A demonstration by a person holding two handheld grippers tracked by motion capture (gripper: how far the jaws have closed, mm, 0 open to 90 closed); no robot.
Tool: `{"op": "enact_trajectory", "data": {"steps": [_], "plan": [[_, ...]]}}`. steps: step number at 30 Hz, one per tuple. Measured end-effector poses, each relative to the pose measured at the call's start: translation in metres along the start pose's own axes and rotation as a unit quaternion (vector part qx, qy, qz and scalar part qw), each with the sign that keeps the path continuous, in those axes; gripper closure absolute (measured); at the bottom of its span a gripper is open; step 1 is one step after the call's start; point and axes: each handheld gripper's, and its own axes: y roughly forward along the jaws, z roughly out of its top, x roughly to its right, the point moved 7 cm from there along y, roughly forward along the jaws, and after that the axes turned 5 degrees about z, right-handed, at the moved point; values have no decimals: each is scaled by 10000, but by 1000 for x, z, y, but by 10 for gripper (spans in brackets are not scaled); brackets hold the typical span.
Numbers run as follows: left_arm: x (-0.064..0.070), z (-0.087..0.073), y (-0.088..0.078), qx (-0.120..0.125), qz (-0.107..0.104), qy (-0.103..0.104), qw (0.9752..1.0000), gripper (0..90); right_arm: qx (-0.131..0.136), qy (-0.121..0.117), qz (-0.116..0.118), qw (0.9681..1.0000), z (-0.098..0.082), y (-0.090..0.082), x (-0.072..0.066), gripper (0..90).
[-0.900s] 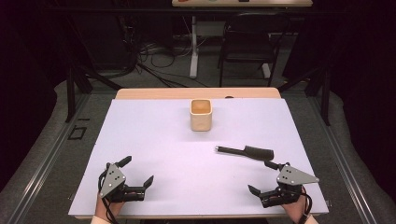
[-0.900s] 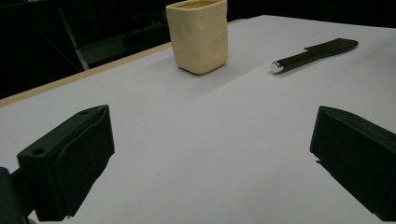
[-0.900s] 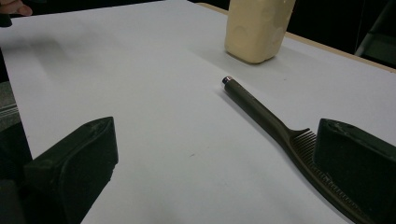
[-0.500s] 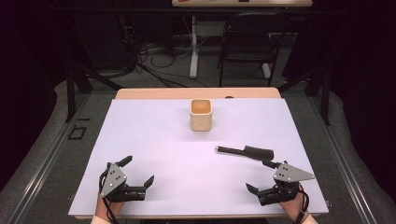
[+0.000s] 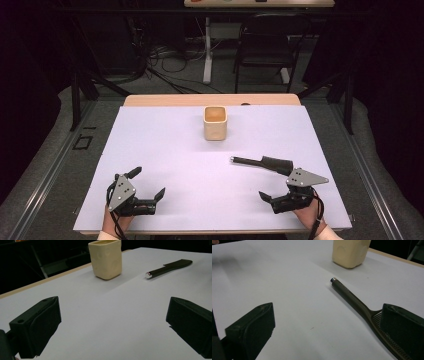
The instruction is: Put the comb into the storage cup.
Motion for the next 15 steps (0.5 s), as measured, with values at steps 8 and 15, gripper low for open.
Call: {"op": "enact_trajectory", "data": {"steps": [8, 15], "plan": [[0, -1, -1, -9, -11, -4, 10000, 0, -141, 21, 71, 9999, 2, 10, 2, 0], [0, -1, -1, -15, -16, 8, 10000, 0, -216, 18, 89, 9997, 4, 18, 7, 0]]}}
